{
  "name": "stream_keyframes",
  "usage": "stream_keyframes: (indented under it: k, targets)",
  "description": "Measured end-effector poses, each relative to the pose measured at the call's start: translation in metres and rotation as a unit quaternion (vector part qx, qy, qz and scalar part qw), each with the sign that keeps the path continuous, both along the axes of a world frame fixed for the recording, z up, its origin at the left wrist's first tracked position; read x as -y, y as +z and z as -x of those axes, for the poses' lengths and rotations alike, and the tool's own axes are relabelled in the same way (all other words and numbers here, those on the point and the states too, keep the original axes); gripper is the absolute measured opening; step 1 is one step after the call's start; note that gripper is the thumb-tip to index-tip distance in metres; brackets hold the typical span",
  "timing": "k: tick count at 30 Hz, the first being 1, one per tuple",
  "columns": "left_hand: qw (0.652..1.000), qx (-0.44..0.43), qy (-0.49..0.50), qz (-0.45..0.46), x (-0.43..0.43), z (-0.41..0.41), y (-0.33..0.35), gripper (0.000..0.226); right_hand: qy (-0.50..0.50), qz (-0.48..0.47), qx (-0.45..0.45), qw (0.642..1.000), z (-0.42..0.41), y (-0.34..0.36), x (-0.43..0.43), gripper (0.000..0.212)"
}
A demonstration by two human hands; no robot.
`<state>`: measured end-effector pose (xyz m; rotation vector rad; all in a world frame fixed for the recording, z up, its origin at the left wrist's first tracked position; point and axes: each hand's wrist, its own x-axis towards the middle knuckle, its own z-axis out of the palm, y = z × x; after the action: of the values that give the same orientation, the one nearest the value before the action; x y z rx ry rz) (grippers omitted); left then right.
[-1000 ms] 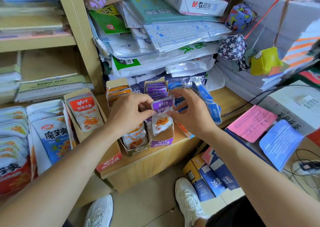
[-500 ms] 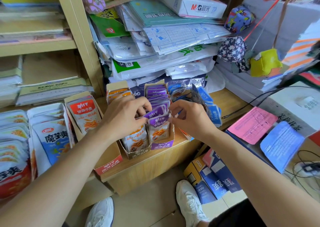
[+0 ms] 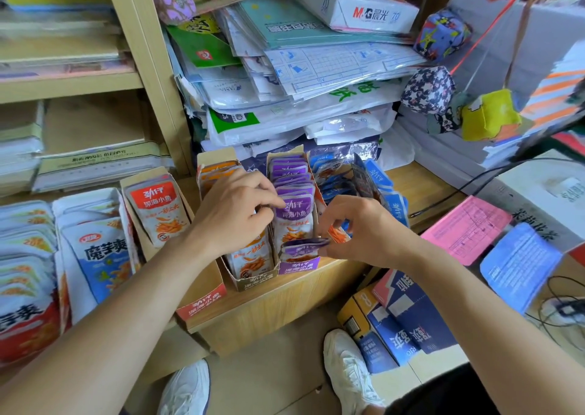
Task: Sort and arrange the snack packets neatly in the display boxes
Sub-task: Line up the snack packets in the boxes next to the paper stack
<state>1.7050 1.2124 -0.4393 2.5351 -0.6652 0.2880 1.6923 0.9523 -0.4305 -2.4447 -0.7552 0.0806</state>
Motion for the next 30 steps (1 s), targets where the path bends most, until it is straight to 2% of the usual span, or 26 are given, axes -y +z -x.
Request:
stream_keyframes:
  k: [2, 5, 6, 8, 10, 12, 14, 16, 23, 28, 30]
  targets:
    - [1.0, -0.011, -0.012, 0.019, 0.001, 0.0, 0.0, 0.051, -0.012, -0.001, 0.014, 1.0, 0.003, -0.002, 0.001, 0.042]
    - [0.996, -0.039, -0.034, 0.067, 0.003, 0.001, 0.003, 0.045, -0.033, -0.011, 0.025, 0.999, 0.005, -0.004, -0.002, 0.076]
    - [0.992, -0.061, -0.043, 0.099, 0.003, 0.002, 0.005, 0.042, -0.031, -0.016, 0.024, 0.999, 0.006, -0.004, -0.004, 0.081]
    - [0.984, -0.089, -0.04, 0.148, 0.003, 0.003, 0.007, 0.038, -0.022, -0.016, 0.027, 0.999, 0.009, -0.005, -0.006, 0.076]
    - [0.987, -0.063, -0.016, 0.145, 0.003, 0.003, 0.007, 0.036, -0.018, -0.002, 0.042, 0.999, 0.011, -0.006, -0.006, 0.061]
    - [0.997, -0.016, 0.003, 0.079, 0.001, 0.002, 0.003, 0.045, -0.017, 0.011, 0.086, 0.996, 0.013, -0.008, -0.006, 0.047]
    - [1.0, -0.013, -0.005, 0.016, -0.001, 0.0, -0.002, 0.055, -0.024, 0.016, 0.116, 0.993, 0.013, -0.01, -0.005, 0.04]
    - [1.0, -0.021, -0.014, -0.018, -0.001, 0.0, -0.006, 0.049, -0.023, 0.015, 0.111, 0.993, 0.013, -0.012, -0.005, 0.034]
    - [0.999, 0.016, -0.003, -0.05, 0.003, -0.003, -0.011, 0.031, -0.004, 0.026, 0.098, 0.995, 0.016, -0.014, -0.004, 0.038]
    - [0.991, 0.115, 0.02, -0.058, 0.01, -0.013, -0.008, 0.014, 0.0, 0.041, 0.117, 0.992, 0.023, -0.017, -0.004, 0.035]
    - [0.99, 0.122, 0.056, -0.036, 0.01, -0.019, -0.007, 0.01, 0.007, 0.032, 0.11, 0.993, 0.024, -0.019, -0.004, 0.032]
